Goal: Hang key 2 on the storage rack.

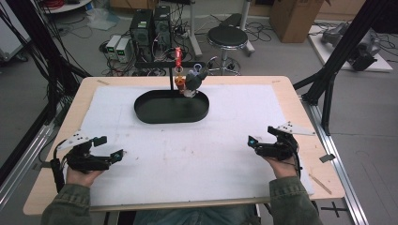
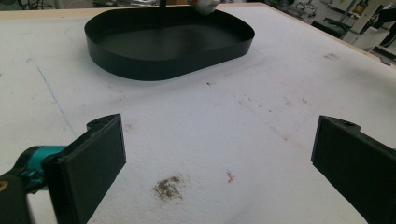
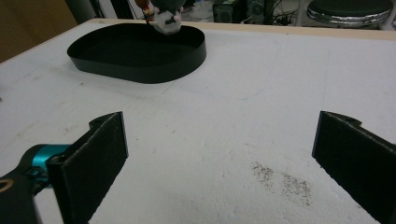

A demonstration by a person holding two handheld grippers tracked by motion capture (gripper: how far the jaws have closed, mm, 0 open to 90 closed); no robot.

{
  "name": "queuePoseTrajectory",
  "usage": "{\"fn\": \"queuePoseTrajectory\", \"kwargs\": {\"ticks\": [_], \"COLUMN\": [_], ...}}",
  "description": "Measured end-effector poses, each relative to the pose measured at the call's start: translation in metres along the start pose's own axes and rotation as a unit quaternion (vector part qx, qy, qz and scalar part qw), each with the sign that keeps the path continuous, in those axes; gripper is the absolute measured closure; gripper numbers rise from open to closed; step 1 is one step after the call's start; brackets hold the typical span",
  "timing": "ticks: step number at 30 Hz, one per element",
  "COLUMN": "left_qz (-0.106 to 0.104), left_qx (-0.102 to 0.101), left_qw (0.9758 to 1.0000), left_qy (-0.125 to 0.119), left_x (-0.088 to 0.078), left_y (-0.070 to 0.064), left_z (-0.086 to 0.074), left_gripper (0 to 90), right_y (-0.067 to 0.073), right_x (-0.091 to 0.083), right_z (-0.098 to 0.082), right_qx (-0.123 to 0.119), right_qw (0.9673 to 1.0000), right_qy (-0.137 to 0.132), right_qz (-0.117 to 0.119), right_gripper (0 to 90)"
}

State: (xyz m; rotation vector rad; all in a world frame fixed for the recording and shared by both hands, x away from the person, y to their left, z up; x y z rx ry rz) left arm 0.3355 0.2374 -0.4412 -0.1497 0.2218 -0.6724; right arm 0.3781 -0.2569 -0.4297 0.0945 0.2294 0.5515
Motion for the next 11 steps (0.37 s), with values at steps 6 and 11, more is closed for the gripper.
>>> {"fn": "queuePoseTrajectory", "kwargs": {"ticks": [6,11], "left_qz": [-0.005,-0.006], "left_qx": [0.0,0.0], "left_qw": [1.0,1.0], "left_qy": [0.001,0.001], "left_x": [0.0015,0.0017], "left_y": [-0.0007,-0.0018], "left_z": [0.0002,0.0002], "left_gripper": [3.4,3.4], "right_y": [-0.0041,-0.0066], "right_x": [-0.0002,-0.0022], "right_z": [-0.0042,-0.004], "right_qx": [-0.015,-0.006], "right_qw": [0.9998,0.9998], "right_qy": [-0.007,-0.012], "right_qz": [-0.01,-0.013], "right_gripper": [2.4,2.4]}}
Point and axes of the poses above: each handheld gripper's, and its own axes: x roughly forward along the jaws, z roughly out of its top, y roughly to its left, the point moved 8 cm from there along x, roughly forward along the jaws, and after that the axes turned 13 degrees about -y, right-handed, at the moved point
